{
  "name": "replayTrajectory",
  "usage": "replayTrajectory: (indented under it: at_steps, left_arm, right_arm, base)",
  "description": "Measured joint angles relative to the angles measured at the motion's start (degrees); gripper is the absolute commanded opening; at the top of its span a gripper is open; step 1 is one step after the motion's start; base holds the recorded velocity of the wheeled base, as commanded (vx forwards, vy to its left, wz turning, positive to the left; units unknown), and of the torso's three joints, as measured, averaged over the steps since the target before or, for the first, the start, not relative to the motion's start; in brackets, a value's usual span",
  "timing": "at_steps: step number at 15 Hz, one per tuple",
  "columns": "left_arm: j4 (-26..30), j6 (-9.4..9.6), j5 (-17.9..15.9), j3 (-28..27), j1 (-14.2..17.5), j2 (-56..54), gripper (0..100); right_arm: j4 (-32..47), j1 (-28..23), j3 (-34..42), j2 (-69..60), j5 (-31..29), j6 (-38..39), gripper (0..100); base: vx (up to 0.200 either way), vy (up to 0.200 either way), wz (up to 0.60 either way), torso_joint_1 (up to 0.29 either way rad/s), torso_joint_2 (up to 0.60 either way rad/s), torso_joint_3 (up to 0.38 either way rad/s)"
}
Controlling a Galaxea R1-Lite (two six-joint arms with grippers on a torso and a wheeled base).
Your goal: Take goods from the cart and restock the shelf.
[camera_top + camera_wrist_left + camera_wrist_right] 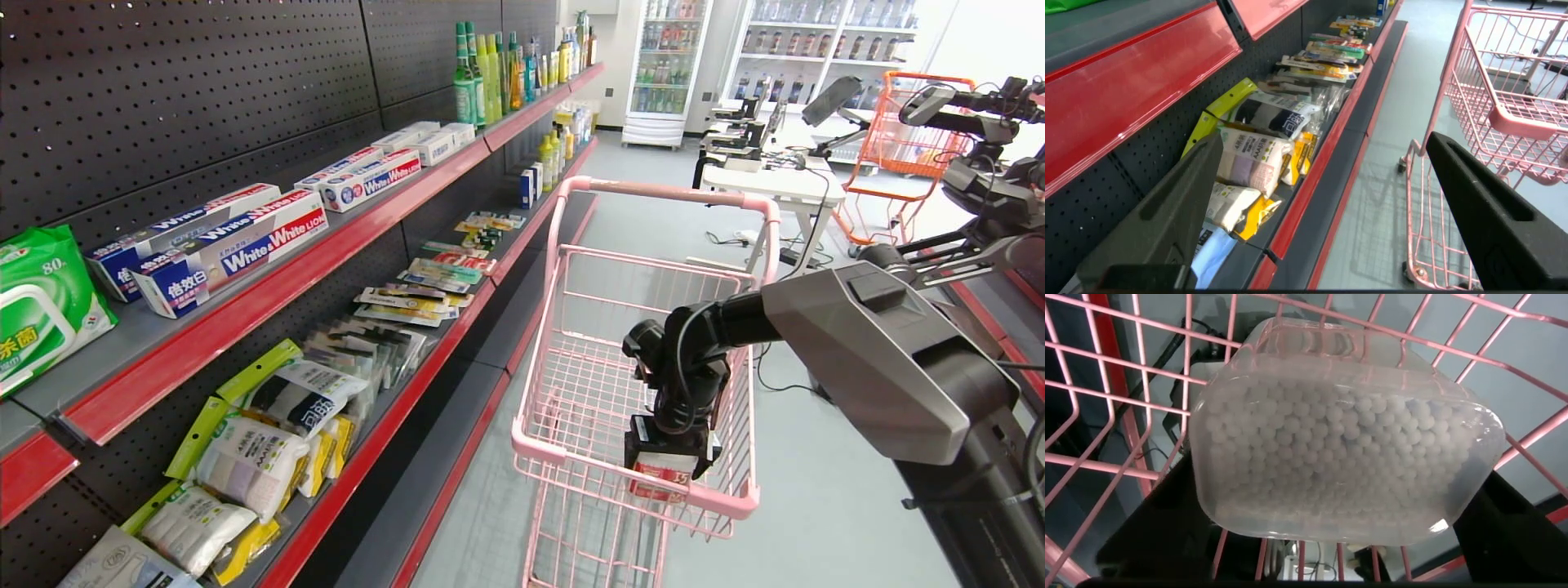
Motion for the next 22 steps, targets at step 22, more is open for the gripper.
replayTrajectory:
  at_steps: [22]
  left_arm:
    - [0.00, 0.00, 0.02, 0.00, 0.00, 0.00, 100]
  right_arm:
    - [-18.55, -2.95, 10.73, -13.42, -5.24, -12.04, 0]
  base:
    - [0.000, 0.000, 0.00, 0.000, 0.00, 0.000]
